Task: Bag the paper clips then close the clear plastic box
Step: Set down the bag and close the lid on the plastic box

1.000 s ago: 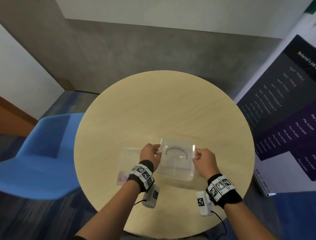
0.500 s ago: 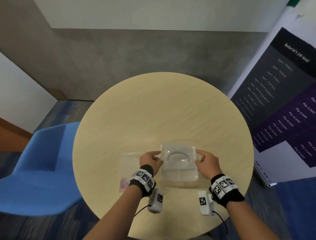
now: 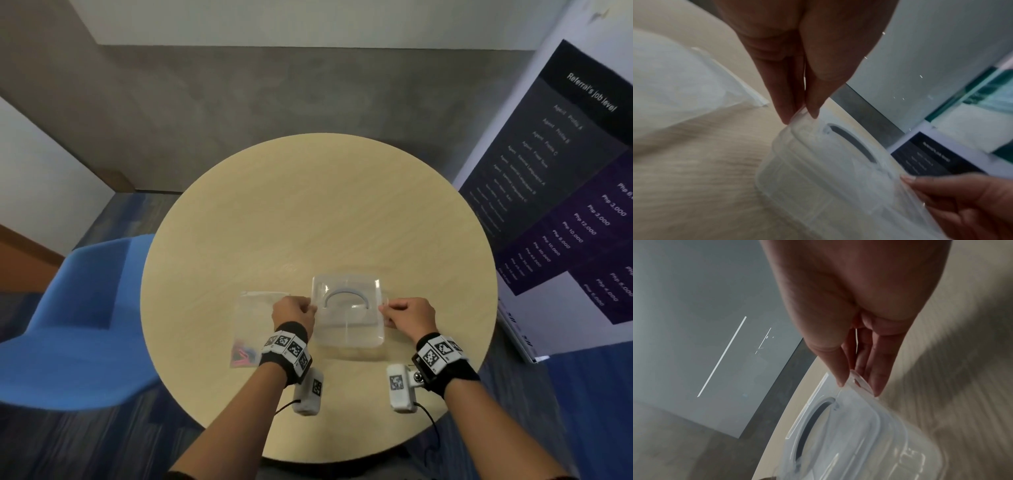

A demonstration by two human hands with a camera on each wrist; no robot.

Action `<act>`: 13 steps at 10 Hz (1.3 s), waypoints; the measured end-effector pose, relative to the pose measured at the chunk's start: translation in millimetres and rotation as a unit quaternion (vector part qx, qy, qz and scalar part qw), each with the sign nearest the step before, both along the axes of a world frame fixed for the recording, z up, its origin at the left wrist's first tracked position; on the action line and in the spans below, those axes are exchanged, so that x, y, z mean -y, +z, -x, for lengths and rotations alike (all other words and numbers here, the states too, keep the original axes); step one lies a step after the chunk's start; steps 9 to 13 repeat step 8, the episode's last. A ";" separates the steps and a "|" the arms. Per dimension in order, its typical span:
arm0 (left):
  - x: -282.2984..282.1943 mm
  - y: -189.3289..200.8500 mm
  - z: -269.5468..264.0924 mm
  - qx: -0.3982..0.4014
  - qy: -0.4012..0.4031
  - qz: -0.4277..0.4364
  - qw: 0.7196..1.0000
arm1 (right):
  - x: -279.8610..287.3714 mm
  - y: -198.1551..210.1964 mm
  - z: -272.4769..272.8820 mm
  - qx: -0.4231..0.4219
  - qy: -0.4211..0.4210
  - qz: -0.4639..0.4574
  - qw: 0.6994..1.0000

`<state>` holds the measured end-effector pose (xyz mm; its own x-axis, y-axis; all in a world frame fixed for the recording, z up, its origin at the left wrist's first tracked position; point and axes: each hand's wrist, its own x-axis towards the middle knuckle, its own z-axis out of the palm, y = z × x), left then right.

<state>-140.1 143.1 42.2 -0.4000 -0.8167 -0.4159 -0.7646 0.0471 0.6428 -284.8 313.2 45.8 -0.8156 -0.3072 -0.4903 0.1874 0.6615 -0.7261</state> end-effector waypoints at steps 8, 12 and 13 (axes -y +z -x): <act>13.4 5.6 -7.7 0.000 0.030 -0.031 0.999 | 29.9 8.9 1.6 -0.104 0.163 -0.180 0.964; 13.4 5.6 -7.7 0.000 0.030 -0.031 0.999 | 29.9 8.9 1.6 -0.104 0.163 -0.180 0.964; 13.4 5.6 -7.7 0.000 0.030 -0.031 0.999 | 29.9 8.9 1.6 -0.104 0.163 -0.180 0.964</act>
